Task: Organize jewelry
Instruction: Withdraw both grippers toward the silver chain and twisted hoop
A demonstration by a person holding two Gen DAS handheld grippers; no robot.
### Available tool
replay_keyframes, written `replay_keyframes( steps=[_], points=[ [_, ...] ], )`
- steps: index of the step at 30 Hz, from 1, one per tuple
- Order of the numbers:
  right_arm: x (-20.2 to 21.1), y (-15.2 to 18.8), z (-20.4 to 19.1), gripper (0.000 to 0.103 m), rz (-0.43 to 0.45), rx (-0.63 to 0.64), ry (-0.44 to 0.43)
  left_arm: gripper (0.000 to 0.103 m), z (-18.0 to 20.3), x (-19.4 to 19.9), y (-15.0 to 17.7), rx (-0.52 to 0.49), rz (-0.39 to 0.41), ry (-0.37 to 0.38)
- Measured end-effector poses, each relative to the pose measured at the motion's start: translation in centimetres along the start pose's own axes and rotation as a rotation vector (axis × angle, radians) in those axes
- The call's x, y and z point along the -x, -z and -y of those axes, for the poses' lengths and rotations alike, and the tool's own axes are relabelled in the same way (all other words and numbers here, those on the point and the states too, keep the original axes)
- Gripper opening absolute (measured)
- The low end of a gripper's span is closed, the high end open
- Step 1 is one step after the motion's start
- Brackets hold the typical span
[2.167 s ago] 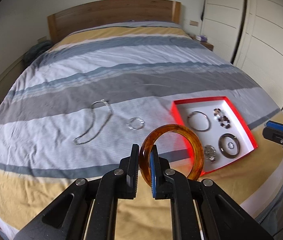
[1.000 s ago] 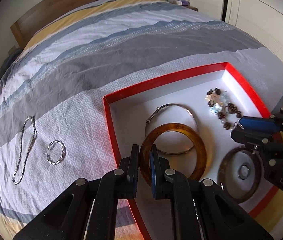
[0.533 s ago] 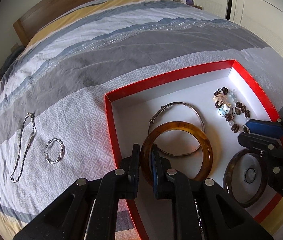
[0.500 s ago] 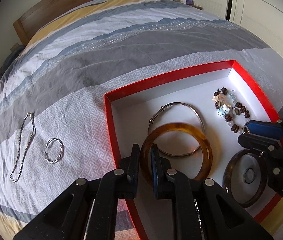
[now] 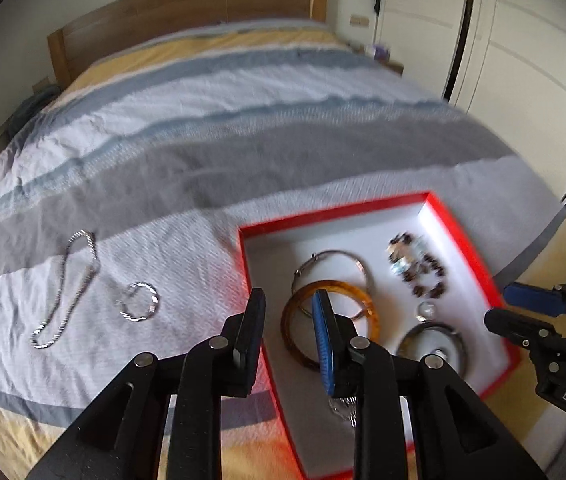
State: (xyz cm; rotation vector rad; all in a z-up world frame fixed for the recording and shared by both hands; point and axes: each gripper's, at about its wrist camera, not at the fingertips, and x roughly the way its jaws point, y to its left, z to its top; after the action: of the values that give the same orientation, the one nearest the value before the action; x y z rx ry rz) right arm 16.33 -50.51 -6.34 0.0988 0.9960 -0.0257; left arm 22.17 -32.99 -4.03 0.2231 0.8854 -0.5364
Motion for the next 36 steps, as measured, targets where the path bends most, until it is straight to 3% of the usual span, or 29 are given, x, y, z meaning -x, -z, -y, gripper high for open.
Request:
replay_keyframes(
  steps=[8,12,17,28,36],
  points=[
    [5.9,1.6,-2.4,0.029,0.063,-0.024,0.002,0.028,-1.3,7.3,1.9,-0.004,0.032,-0.018],
    [9.0,2.2,-4.4,0.03,0.104,-0.024,-0.003,0.041,-2.8,10.7,3.5,0.014,0.059,-0.049],
    [12.6,2.6,-7.1,0.031,0.155,-0.003,-0.005,0.043,-4.9,15.2,5.1,0.03,0.105,-0.083],
    [20.1,4.2,-11.5,0.04,0.272,0.012,-0.022,0.061,-9.9,25.2,7.8,0.077,0.231,-0.175],
    [22.3,3.7,-14.6,0.044,0.311,0.047,-0.058,0.069,-13.6,29.4,9.1,0.097,0.29,-0.243]
  ],
)
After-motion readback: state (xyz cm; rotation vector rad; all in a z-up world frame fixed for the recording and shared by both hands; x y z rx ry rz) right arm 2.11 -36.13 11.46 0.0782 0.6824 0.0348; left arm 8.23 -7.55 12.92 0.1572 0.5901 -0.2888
